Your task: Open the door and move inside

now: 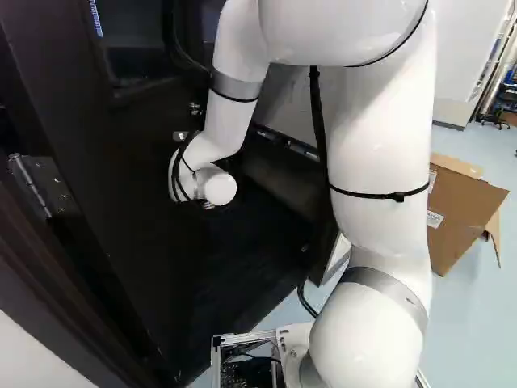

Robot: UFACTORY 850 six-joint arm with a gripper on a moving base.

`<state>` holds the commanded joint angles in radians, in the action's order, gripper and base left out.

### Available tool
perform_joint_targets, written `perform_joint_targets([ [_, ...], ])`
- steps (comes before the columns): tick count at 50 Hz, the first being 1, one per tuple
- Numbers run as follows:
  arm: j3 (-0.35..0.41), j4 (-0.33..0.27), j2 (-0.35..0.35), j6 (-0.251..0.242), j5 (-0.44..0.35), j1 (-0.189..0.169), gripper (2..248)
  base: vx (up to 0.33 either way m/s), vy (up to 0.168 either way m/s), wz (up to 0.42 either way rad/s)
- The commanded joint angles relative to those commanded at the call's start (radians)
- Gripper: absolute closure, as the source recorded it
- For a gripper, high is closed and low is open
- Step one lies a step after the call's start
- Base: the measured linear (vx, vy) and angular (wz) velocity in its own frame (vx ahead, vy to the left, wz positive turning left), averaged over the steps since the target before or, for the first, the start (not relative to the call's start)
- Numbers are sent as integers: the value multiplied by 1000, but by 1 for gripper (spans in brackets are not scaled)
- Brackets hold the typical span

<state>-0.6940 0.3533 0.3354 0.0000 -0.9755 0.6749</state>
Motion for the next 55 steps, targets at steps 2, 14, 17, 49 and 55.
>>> perform_joint_targets([
  [2, -5, 0, 4, 0, 0, 4, 3, 0, 0, 0],
  [14, -36, 0, 29, 0, 0, 28, 3, 0, 0, 0],
  [17, -44, 0, 35, 0, 0, 34, 3, 0, 0, 0],
  [49, -131, -22, 103, 0, 0, 91, 3, 0, 0, 0],
  [55, -144, -34, 114, 0, 0, 98, 3, 0, 0, 0],
])
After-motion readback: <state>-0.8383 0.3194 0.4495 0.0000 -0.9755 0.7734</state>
